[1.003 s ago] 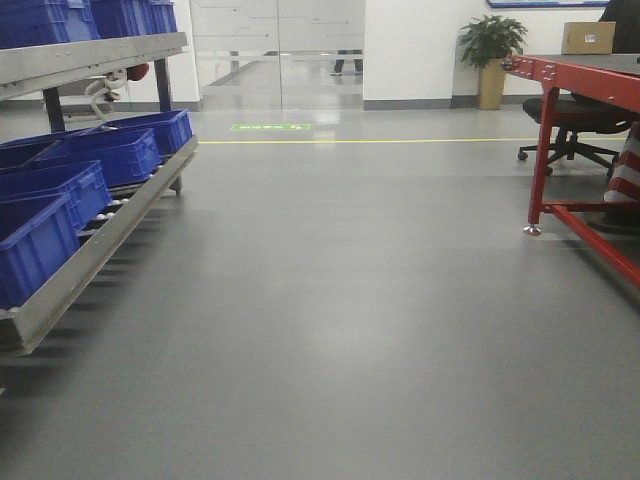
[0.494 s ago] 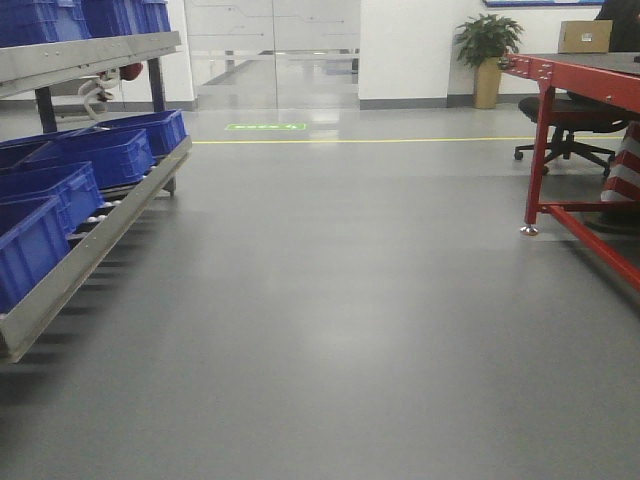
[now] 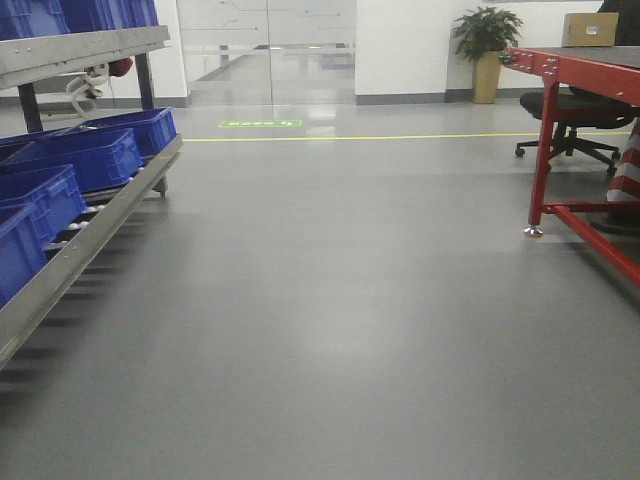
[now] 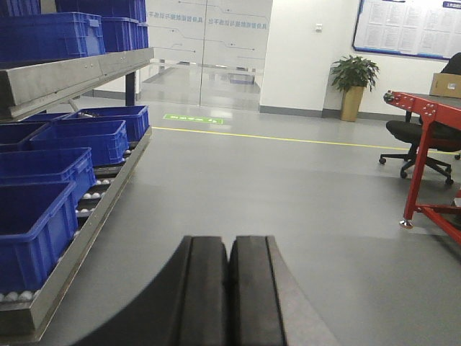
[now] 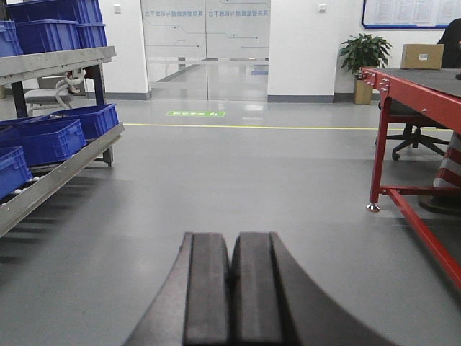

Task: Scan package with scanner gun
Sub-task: 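Drive the base forward along the aisle past the blue bins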

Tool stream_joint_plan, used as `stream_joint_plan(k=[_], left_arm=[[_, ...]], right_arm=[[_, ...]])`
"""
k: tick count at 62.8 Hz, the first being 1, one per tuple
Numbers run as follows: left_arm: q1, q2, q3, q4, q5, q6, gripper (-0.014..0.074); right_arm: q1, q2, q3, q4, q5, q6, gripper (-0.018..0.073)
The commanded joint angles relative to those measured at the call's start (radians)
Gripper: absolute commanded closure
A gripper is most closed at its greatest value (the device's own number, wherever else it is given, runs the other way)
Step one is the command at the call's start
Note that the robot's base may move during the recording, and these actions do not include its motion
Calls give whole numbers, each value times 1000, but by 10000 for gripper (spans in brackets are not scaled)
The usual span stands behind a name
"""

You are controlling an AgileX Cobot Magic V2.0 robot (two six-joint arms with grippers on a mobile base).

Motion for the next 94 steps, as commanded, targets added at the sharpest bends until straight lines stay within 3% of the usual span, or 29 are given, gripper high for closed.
stream_joint_plan(k=[1,69,82,94], left_arm=[[4,-4,-4,2,-17,-2,697],[4,-4,-4,2,-17,-2,697],[4,-4,-4,2,-17,-2,697],[4,-4,-4,2,-17,-2,697]], right_arm=[[1,-3,0,0,-24,-5,728],[-1,-3,0,0,-27,-5,728],[-73,-3,0,0,-27,-5,728],[-61,-3,0,0,-27,-5,728]])
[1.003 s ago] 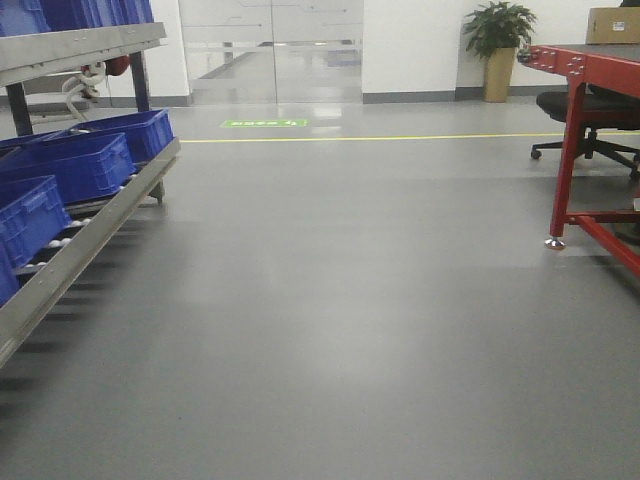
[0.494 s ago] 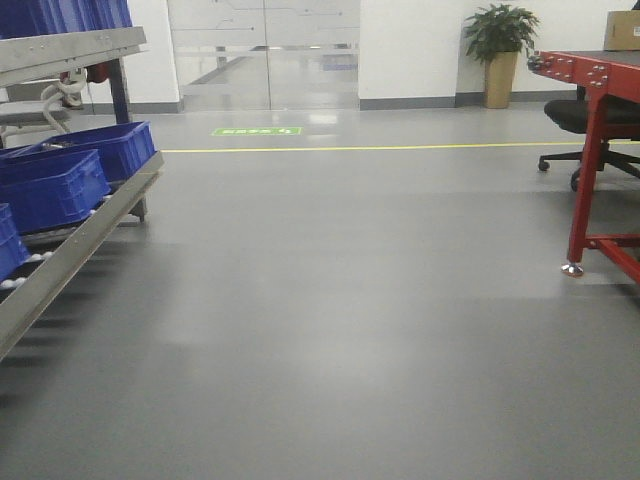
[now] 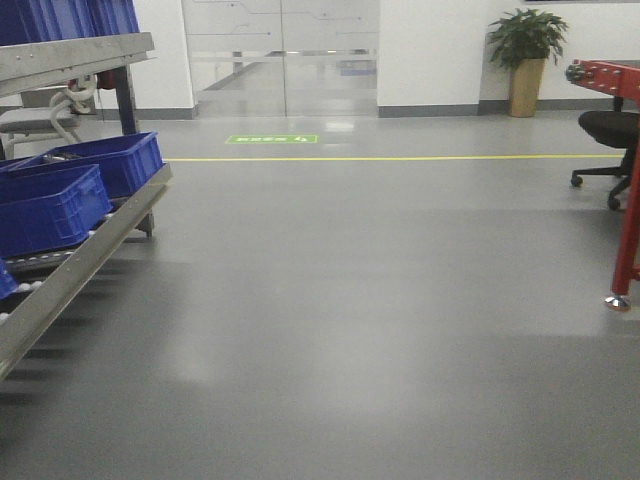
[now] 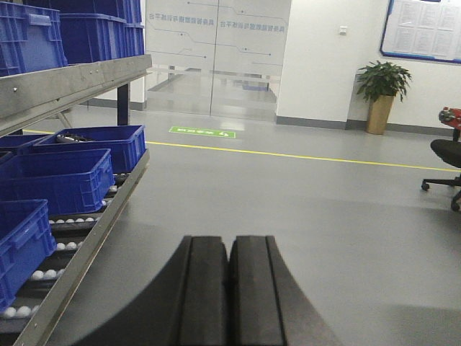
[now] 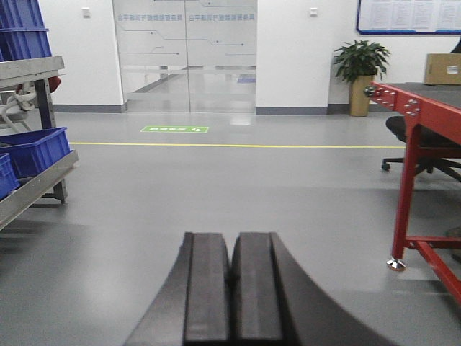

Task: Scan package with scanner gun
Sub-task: 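Drive the base forward along the aisle past the blue bins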

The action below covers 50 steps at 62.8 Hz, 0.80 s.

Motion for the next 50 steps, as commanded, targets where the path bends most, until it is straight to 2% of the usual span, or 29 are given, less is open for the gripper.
stream_joint_plan(k=[1,50], left_arm=[[4,-4,-4,2,-17,-2,697],[4,-4,-4,2,-17,-2,697]], right_arm=[[5,-3,0,0,-19,-5,728],[3,-3,0,0,-21,-5,728]])
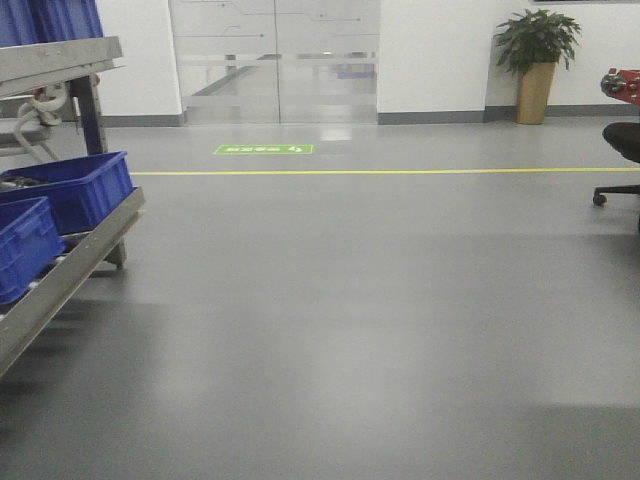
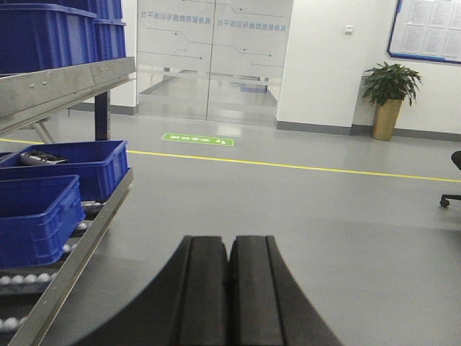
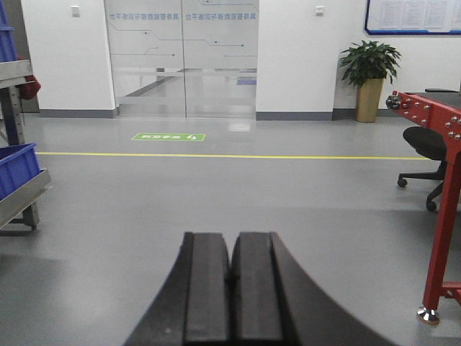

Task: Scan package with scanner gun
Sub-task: 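Drive the base forward along the aisle past the blue bins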

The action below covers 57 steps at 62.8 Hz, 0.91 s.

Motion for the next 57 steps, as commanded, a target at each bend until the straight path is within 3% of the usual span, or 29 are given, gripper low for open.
stream_joint_plan(k=[1,57], left_arm=[[4,-4,-4,2,-17,-2,697],[4,-4,-4,2,-17,-2,697]], right_arm=[[0,-3,0,0,-21,-5,728],[0,-3,0,0,-21,-5,728]])
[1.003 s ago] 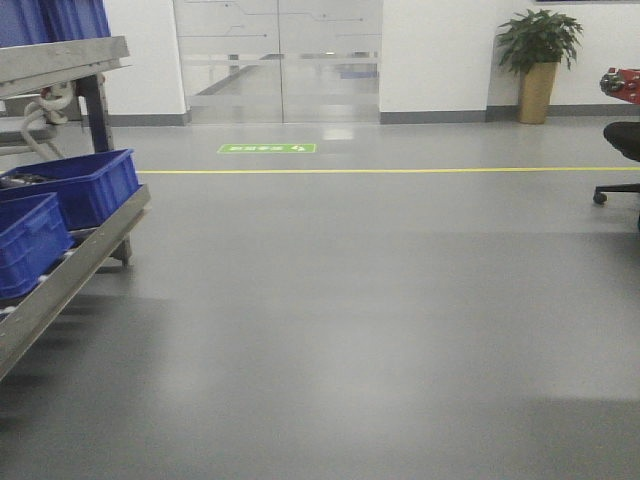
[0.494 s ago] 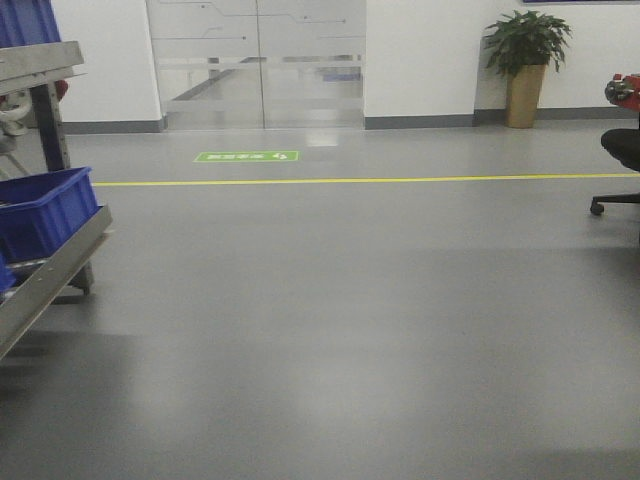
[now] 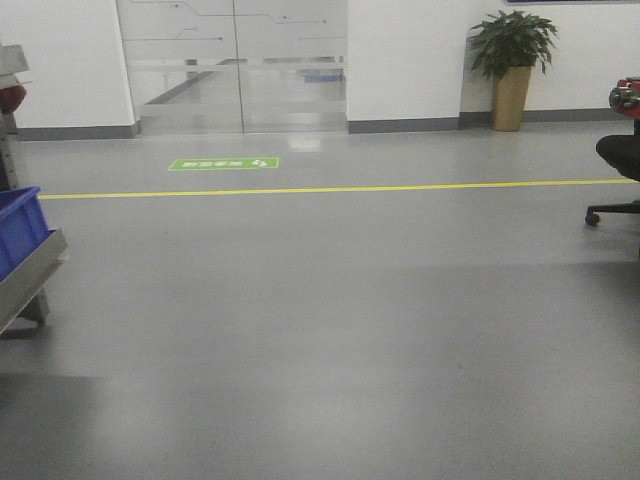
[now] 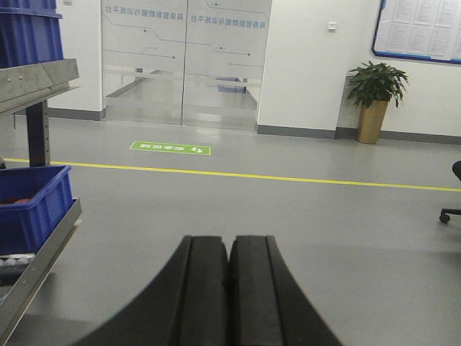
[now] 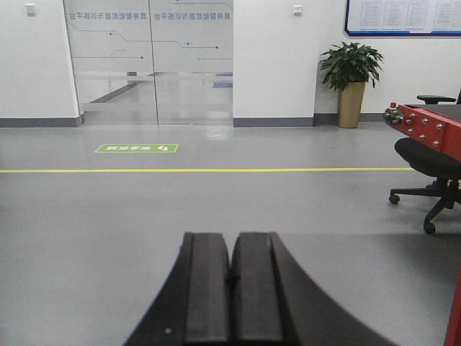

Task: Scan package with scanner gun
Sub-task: 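Drive the base forward along the aisle past the blue bins, then turn the base and drive up to the red-framed table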

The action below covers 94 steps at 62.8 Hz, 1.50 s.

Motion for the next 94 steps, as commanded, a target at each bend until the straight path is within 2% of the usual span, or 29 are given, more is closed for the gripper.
stream_joint_plan(k=[1,94], left_arm=[[3,-4,-4,2,-17,-2,697],[3,-4,-4,2,-17,-2,697]], right_arm=[[0,-3,0,0,-21,-5,728],[0,-3,0,0,-21,-5,728]])
